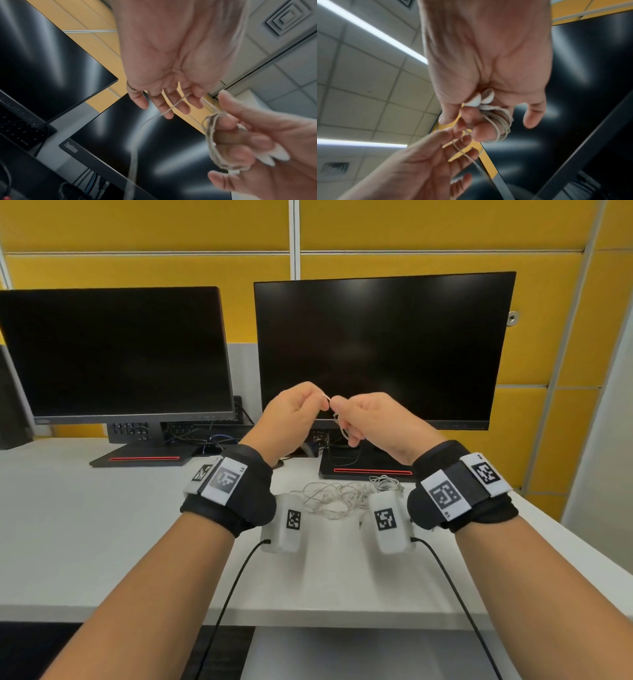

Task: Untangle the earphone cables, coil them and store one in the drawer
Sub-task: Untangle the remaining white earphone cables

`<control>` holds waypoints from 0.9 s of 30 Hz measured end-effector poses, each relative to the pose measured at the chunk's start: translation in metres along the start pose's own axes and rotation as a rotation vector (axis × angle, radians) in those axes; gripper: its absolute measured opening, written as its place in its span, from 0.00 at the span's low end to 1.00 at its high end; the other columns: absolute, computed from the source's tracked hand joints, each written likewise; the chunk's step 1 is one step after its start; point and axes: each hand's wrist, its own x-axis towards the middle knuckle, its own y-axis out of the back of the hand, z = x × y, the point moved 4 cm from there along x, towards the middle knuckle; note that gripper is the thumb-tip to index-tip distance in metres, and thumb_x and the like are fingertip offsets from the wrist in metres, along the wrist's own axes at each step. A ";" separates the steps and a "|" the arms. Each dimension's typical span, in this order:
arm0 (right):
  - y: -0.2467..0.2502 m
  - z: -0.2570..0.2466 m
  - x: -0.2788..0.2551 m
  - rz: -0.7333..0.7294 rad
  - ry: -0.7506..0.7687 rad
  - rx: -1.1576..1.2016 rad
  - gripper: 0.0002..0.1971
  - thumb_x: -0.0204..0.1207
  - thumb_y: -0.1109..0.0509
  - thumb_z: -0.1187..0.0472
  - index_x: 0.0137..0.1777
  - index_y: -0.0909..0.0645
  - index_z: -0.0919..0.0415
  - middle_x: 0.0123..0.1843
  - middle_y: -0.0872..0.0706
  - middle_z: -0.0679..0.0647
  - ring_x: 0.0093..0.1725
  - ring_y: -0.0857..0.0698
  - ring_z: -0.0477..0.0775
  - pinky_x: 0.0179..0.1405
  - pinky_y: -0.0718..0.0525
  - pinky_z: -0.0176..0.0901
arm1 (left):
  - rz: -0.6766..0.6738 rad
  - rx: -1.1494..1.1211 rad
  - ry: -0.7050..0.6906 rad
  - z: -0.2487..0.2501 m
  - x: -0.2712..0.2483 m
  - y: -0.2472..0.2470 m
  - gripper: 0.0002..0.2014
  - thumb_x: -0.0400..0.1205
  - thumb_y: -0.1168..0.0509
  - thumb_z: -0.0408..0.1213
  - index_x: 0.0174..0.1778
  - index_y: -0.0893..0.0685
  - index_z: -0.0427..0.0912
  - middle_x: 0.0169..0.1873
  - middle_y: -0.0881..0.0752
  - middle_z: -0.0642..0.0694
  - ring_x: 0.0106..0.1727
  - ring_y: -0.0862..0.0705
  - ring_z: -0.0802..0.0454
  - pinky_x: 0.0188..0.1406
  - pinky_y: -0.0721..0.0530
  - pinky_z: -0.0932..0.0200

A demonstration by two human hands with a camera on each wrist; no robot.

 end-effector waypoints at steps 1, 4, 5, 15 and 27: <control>-0.002 -0.001 -0.001 -0.025 0.010 0.075 0.21 0.86 0.41 0.48 0.34 0.22 0.58 0.24 0.23 0.50 0.31 0.22 0.49 0.53 0.26 0.39 | 0.000 0.007 0.003 -0.002 0.001 -0.001 0.11 0.89 0.47 0.39 0.48 0.19 0.45 0.39 0.20 0.52 0.42 0.23 0.61 0.42 0.25 0.67; 0.002 -0.006 -0.001 -0.002 0.054 0.520 0.17 0.88 0.42 0.56 0.38 0.21 0.59 0.23 0.23 0.49 0.31 0.20 0.48 0.49 0.20 0.42 | -0.101 0.032 0.069 -0.011 -0.001 -0.010 0.12 0.89 0.46 0.39 0.48 0.17 0.46 0.36 0.20 0.49 0.32 0.25 0.60 0.32 0.26 0.73; 0.006 -0.008 0.000 0.025 0.080 0.630 0.15 0.88 0.42 0.57 0.42 0.20 0.59 0.28 0.17 0.49 0.36 0.15 0.48 0.52 0.18 0.44 | -0.149 0.070 0.089 -0.014 -0.003 -0.013 0.12 0.89 0.46 0.39 0.48 0.17 0.47 0.34 0.20 0.50 0.29 0.26 0.61 0.27 0.27 0.76; 0.006 0.013 0.007 0.178 0.062 -0.070 0.12 0.85 0.39 0.56 0.47 0.18 0.61 0.43 0.18 0.52 0.45 0.20 0.49 0.45 0.23 0.43 | -0.404 0.059 0.009 0.001 -0.016 -0.024 0.12 0.87 0.42 0.45 0.49 0.13 0.54 0.37 0.16 0.50 0.45 0.16 0.59 0.51 0.22 0.63; -0.008 0.014 -0.003 -0.127 0.013 0.633 0.13 0.88 0.42 0.60 0.48 0.18 0.62 0.33 0.18 0.52 0.40 0.15 0.48 0.63 0.15 0.58 | 0.001 -0.554 0.155 -0.009 0.006 -0.027 0.11 0.89 0.45 0.37 0.47 0.18 0.43 0.38 0.16 0.44 0.40 0.15 0.50 0.47 0.13 0.54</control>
